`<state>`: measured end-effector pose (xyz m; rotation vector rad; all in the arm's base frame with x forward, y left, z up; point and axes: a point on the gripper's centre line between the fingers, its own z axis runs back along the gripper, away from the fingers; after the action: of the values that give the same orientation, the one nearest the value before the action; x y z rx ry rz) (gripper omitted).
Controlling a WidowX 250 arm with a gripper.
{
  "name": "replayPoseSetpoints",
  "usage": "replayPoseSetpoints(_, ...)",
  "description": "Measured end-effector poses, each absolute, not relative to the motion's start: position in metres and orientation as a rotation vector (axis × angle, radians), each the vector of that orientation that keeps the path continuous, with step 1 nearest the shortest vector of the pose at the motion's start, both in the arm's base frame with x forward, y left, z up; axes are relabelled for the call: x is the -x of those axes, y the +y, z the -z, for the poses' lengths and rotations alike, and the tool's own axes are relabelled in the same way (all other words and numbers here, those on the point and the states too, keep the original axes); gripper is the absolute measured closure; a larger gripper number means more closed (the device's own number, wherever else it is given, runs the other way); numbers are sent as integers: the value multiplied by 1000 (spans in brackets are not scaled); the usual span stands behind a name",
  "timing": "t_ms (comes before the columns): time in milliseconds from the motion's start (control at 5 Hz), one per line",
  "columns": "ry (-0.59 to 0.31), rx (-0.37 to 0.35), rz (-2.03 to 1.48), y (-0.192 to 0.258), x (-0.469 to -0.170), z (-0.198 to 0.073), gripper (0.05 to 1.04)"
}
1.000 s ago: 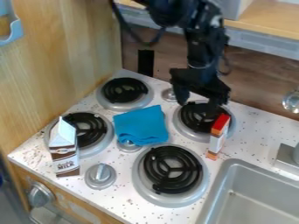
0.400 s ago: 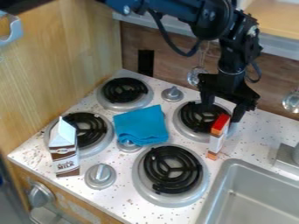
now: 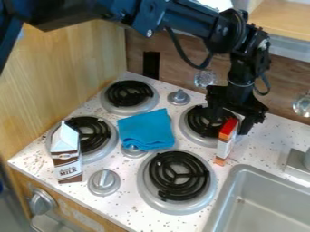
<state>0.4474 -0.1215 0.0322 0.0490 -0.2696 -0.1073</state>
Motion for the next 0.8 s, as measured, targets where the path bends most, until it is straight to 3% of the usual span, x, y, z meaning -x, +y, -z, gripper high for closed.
replayPoseSetpoints(200, -248, -48, 110, -124, -451, -23, 144)
replayPoseSetpoints(600, -245, -34, 89, -126, -451, -17, 674)
replayPoseSetpoints(800, -253, -30, 90, -125, -448, -17, 695)
